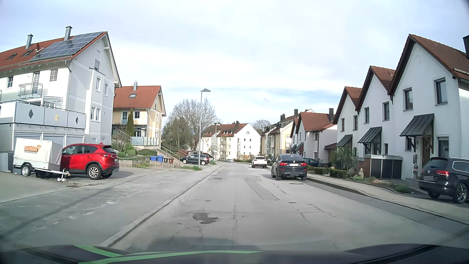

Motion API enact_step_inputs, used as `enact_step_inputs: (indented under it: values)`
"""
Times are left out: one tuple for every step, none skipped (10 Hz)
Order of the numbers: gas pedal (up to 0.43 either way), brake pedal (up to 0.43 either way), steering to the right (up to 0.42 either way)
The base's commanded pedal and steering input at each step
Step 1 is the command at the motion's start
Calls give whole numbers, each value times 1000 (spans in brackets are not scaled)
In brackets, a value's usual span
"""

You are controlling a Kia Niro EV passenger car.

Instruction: Follow the waypoints while adhering to traffic rules and regulations

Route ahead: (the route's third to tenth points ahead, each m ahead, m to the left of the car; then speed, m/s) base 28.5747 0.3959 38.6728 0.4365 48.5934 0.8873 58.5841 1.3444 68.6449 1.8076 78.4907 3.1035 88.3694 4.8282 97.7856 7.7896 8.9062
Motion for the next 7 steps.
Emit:
enact_step_inputs:
  values:
    - [240,0,13]
    - [209,0,11]
    - [209,0,8]
    - [197,0,5]
    - [169,0,4]
    - [169,0,4]
    - [169,0,3]
